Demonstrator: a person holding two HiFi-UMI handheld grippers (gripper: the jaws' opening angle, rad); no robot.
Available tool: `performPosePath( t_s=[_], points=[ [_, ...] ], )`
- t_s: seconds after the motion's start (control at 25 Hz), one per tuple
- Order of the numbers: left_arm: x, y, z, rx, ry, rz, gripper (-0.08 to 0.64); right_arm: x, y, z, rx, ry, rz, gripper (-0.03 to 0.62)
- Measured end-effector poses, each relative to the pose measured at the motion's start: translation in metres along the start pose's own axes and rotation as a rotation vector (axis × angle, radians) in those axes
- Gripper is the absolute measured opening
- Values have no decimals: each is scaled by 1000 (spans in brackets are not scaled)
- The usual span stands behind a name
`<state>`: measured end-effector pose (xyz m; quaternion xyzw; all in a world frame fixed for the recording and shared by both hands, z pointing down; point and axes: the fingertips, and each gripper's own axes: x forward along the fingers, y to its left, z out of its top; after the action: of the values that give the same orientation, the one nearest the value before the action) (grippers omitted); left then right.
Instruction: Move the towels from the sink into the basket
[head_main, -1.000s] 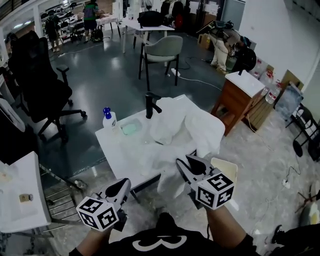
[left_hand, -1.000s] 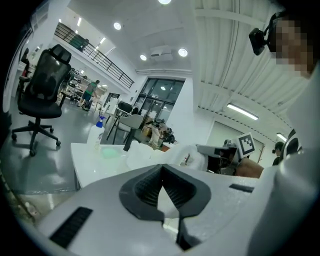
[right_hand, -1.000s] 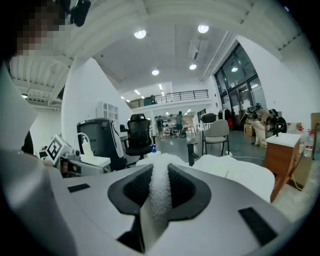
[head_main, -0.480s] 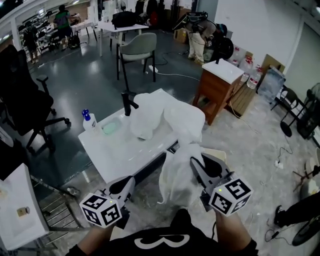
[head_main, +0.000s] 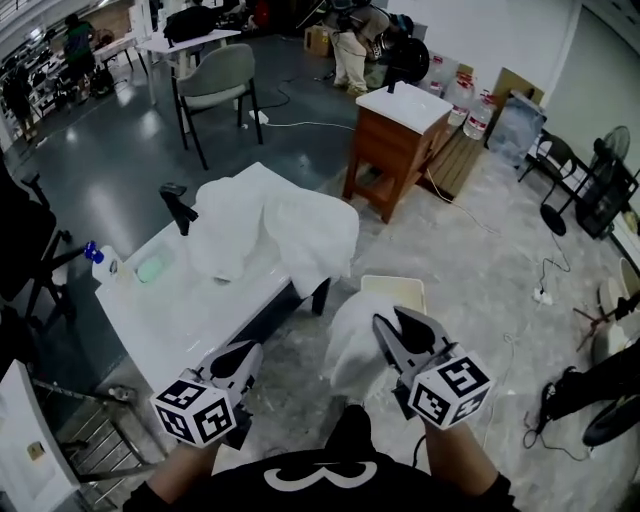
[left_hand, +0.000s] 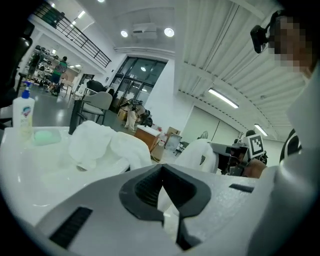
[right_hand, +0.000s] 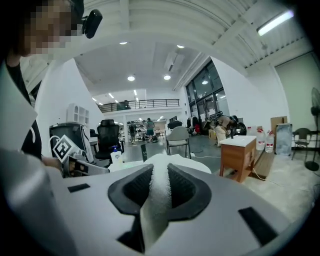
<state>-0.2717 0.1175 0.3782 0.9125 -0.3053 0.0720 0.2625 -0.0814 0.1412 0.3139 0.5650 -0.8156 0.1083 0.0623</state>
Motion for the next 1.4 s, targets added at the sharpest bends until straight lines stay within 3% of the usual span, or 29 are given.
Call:
performPosePath(
  t_s=[0.28,0.52,0.8,1.08,1.4],
  points=[
    [126,-29,14,-5,54,-9,6,8,-129,-16,43,54,-24,83],
    [235,-61,46,8,41,-21,6,14,-238,-21,54,105,-40,83],
    [323,-86,62,25,33,-34,6,28,-340,-36,37,148,-90,83],
    [396,-91,54,57,112,-106,6,54,-416,-76,78,183,-145,84],
    [487,-61,55,19,213,-161,6,104,-493,-127,141,256,-191,86]
  ],
)
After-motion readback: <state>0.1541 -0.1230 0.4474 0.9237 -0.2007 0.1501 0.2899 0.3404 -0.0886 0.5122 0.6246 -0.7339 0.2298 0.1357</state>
